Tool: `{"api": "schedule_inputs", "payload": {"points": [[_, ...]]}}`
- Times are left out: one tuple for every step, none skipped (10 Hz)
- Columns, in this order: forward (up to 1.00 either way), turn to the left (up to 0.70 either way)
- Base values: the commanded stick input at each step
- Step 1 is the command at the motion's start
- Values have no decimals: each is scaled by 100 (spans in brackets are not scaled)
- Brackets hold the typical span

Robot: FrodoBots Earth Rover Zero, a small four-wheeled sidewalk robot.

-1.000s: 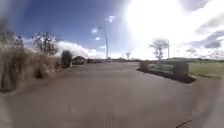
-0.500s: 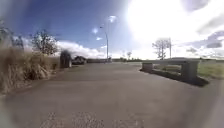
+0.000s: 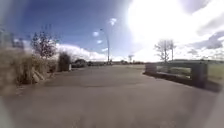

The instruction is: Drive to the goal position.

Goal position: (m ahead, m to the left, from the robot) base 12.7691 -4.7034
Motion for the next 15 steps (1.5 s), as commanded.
{"api": "schedule_inputs", "payload": {"points": [[100,0],[100,0],[100,0],[100,0],[100,0],[100,-36],[100,-38],[100,0],[100,0],[100,0],[100,0],[100,0],[100,0],[100,0],[100,0]]}}
